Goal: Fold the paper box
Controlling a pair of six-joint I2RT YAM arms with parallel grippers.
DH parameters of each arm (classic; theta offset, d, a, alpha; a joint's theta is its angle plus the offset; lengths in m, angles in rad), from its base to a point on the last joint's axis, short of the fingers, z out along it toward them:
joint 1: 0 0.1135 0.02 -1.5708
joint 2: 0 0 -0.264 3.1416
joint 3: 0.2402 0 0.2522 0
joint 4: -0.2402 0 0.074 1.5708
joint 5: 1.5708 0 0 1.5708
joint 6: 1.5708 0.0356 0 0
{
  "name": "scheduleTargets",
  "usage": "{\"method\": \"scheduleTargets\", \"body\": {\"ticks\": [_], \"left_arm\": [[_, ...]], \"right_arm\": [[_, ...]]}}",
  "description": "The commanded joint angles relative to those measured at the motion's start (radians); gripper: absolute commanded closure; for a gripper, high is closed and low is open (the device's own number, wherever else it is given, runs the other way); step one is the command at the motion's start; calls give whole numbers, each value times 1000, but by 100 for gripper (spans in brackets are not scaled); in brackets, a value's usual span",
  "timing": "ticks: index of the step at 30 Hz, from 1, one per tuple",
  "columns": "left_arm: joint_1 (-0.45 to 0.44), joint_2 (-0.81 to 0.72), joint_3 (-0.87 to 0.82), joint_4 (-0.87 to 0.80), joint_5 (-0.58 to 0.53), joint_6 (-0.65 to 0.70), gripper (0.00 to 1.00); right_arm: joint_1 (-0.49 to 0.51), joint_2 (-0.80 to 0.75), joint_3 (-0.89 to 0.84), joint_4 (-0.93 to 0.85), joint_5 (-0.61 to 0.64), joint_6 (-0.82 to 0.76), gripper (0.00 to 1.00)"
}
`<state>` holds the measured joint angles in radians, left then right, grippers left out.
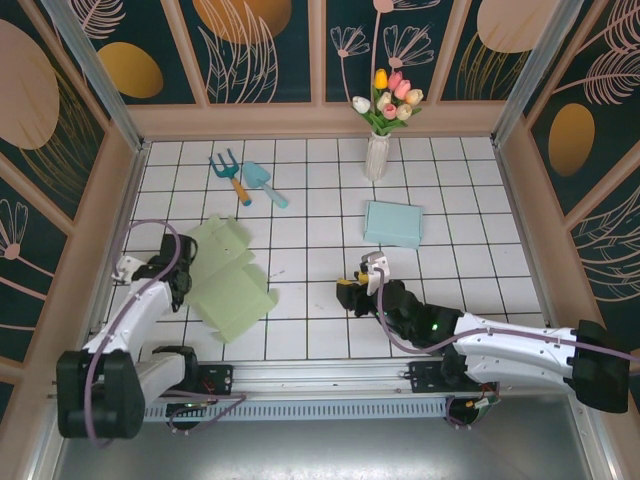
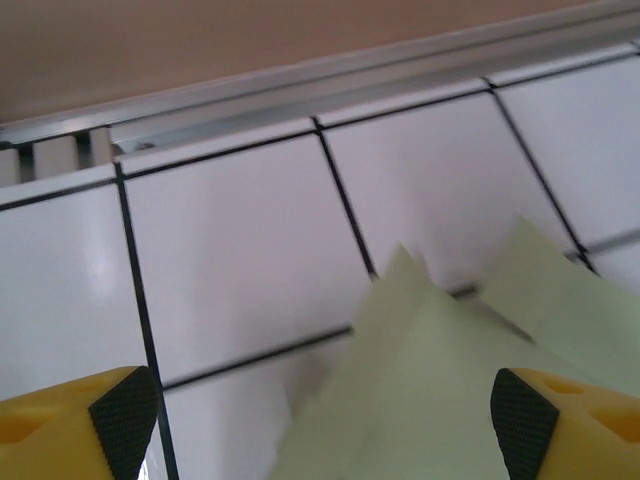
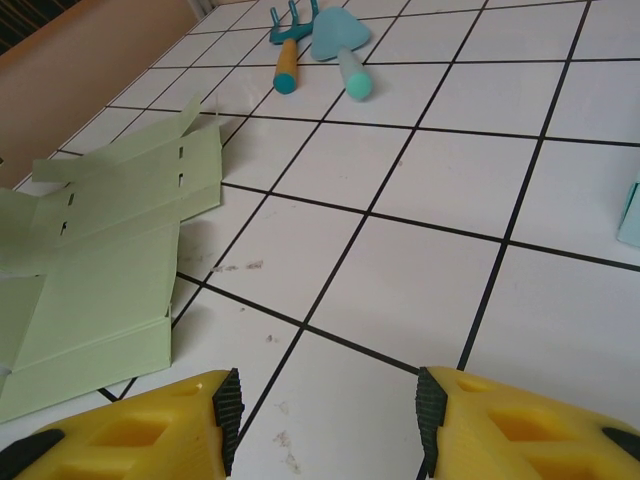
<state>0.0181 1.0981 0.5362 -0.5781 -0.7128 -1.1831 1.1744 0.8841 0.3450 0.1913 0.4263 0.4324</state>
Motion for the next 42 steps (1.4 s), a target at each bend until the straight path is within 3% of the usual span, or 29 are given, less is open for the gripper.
{"method": "scheduleTargets", "body": {"ticks": [1, 6, 15, 19, 24, 25, 30, 40, 42], "left_arm": [[125, 51, -36, 195, 105, 215, 12], [220, 179, -53, 442, 335, 392, 16], [242, 271, -27, 511, 436, 425, 30], [244, 257, -38, 521, 448, 431, 58], [244, 209, -101, 593, 555, 438, 90], [243, 209, -106, 599, 580, 437, 100], [232, 163, -123, 609, 748, 409, 100], [32, -142, -142, 517, 803, 352, 100], [-41, -165, -138, 525, 795, 328, 100]], "right_arm": [[9, 2, 9, 8, 21, -4, 47], [9, 13, 0, 34, 6, -5, 47], [10, 40, -2, 34, 8, 6, 47], [11, 52, -6, 32, 17, 17, 47], [11, 47, -6, 17, 38, 32, 47], [11, 43, -3, 15, 39, 34, 47], [10, 36, 14, -15, 62, 47, 47], [-3, 4, 49, -85, 140, 50, 46], [-21, -5, 50, -96, 141, 49, 45]]}}
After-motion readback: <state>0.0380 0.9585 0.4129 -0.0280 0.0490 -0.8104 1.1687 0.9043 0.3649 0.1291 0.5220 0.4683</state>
